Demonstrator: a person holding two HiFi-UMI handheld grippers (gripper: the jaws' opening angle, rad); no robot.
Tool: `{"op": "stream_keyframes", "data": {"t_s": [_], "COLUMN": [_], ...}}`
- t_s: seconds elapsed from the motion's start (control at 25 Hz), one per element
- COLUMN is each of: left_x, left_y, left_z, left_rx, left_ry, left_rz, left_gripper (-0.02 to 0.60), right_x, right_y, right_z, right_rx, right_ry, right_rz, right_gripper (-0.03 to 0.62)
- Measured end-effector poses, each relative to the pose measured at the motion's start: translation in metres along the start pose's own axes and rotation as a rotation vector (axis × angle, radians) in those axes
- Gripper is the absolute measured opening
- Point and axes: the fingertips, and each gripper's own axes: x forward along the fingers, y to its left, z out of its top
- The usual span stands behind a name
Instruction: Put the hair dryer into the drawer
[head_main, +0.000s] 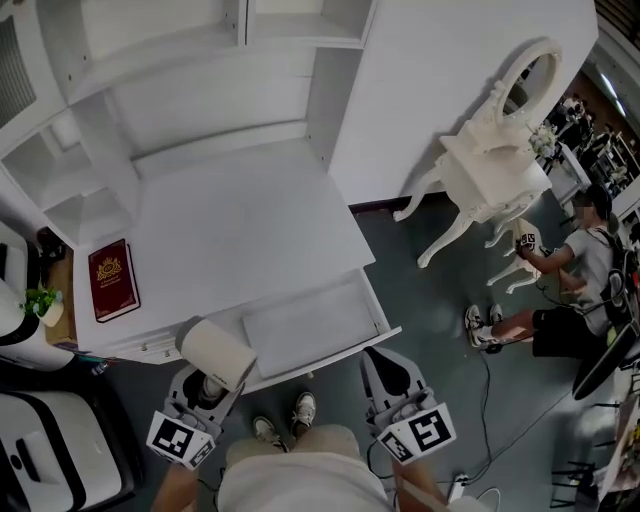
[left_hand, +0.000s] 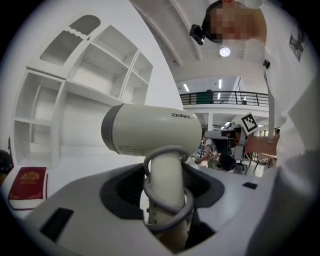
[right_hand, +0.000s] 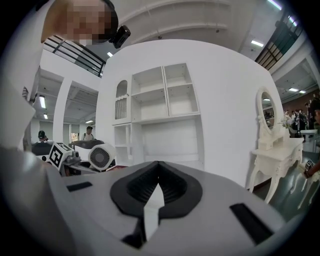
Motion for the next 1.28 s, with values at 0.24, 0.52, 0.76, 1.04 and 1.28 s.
{"op": "stream_keyframes", "data": {"t_s": [0.24, 0.52, 0.76, 1.04, 1.28], "left_x": [0.04, 0.084, 0.113, 0.143, 0.167], "left_y": [0.014, 0.018, 0.018, 0.014, 0.016], "left_z": [-0.046, -0.097, -0.136, -0.178, -0.218], "left_rx": [-0.042, -0.042, 0.023, 0.053, 0.112], "left_ry": [0.087, 0.177, 0.287, 0.384, 0.493], "left_rz": [-0.009, -0.072, -0.146, -0.233, -0.292], "left_gripper": [0.23, 0.23, 0.231, 0.231, 0.232], "right_x": [-0.005, -0.021, -0.029, -0.04, -0.051], "right_y": [-0.023, -0.049, -0.059, -0.067, -0.076], "right_z": [-0.021, -0.039, -0.053, -0.069, -0.075], "right_rx": [0.023, 0.038, 0.057, 0.075, 0.085], "right_ry": [0.051, 0.098, 0.132, 0.172, 0.197], "right_rz": [-0.041, -0.111, -0.153, -0.204, -0.256], "right_gripper": [0.008, 0.008, 0.008, 0.008, 0.008]}}
